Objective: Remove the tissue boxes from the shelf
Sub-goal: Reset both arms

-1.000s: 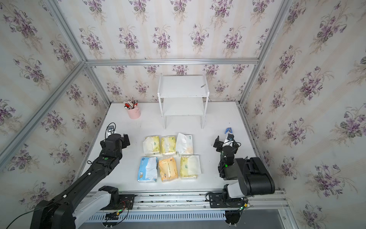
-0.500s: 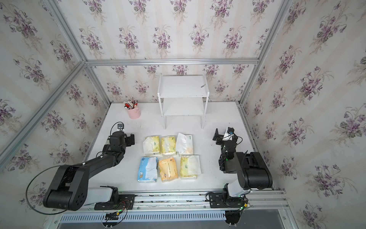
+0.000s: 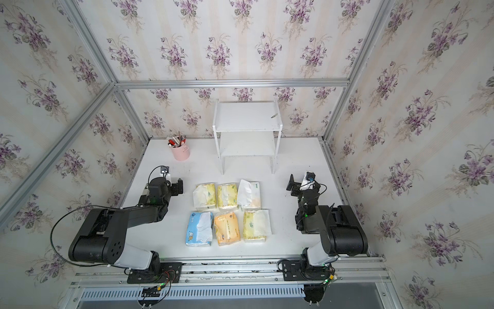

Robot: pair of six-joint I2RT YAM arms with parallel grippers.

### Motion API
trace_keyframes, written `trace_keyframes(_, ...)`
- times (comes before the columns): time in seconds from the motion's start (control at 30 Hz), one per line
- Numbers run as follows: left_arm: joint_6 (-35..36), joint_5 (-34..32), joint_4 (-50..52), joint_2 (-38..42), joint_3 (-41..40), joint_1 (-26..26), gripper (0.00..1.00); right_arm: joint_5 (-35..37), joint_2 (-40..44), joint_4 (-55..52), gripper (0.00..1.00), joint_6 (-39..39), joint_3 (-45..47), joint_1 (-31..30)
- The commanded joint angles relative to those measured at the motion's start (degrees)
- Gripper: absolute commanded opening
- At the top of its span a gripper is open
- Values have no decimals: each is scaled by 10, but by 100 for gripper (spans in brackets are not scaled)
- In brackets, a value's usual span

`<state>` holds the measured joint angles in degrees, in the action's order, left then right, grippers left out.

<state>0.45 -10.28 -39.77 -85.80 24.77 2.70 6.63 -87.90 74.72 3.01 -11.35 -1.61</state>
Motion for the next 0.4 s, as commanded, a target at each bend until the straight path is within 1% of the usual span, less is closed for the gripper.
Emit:
trace_keyframes(0.0,3,4,-14,-1,2,-1,99,-2,0,3,100,-2,-1,-1)
trace_keyframes(0.07,2,4,-13,1,2,0,99,-6,0,3,100,-3,-2,-2)
trace_keyframes(0.13,2,4,-13,1,3,0,99,-30,-3,-10,100,-16,-10,-1)
trace_keyframes(0.37,3,4,-13,2,2,0,99,-27,-1,-19,100,-20,-14,-5)
